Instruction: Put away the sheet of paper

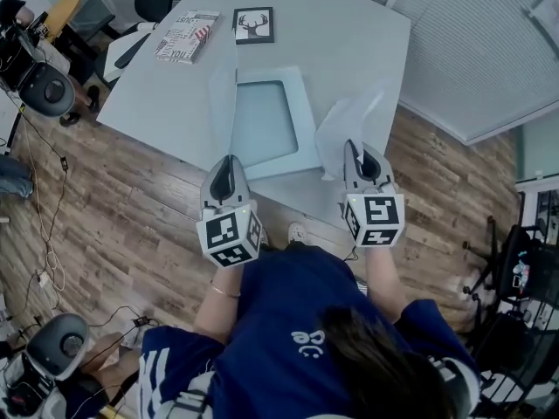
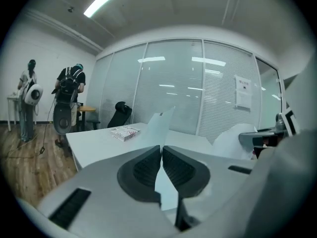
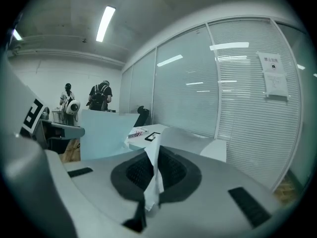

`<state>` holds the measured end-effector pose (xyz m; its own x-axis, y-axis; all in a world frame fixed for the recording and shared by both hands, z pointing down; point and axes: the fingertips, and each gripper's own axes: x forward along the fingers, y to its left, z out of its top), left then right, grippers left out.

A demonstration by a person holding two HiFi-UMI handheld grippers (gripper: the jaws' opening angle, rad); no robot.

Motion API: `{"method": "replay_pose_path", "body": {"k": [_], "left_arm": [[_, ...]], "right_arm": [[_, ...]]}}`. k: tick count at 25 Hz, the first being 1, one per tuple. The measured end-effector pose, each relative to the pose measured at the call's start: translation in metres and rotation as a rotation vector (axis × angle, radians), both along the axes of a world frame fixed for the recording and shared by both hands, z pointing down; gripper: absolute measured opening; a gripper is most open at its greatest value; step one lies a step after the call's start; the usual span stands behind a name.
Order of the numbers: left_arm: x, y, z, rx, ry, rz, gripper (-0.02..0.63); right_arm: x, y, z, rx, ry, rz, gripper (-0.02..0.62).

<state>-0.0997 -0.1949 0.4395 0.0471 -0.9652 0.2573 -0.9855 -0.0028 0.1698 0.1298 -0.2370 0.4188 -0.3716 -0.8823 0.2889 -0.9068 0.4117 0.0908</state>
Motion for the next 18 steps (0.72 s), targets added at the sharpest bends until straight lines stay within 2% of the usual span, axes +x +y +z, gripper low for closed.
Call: {"method": "replay_pose_path", "body": {"k": [4, 11, 18], "left_arm": [[-0.026, 0.008, 0.001, 0.020, 0.106, -0.097, 0.018], [-0.057, 0.018, 0.003, 0.022, 0.185, -0.173, 0.017], [-0.081, 0.029, 0.010, 0.016, 0.242, -0.235, 0.015]], "right_arm": [[-0.025, -0.007, -0.013, 0.042, 0.078, -0.067, 0.008], [-0.075, -0.004, -0.017, 0.071, 0.165, -0.192, 0.008], [-0.133, 0.009, -0.001, 0.063, 0.327, -0.380, 0.008]]}}
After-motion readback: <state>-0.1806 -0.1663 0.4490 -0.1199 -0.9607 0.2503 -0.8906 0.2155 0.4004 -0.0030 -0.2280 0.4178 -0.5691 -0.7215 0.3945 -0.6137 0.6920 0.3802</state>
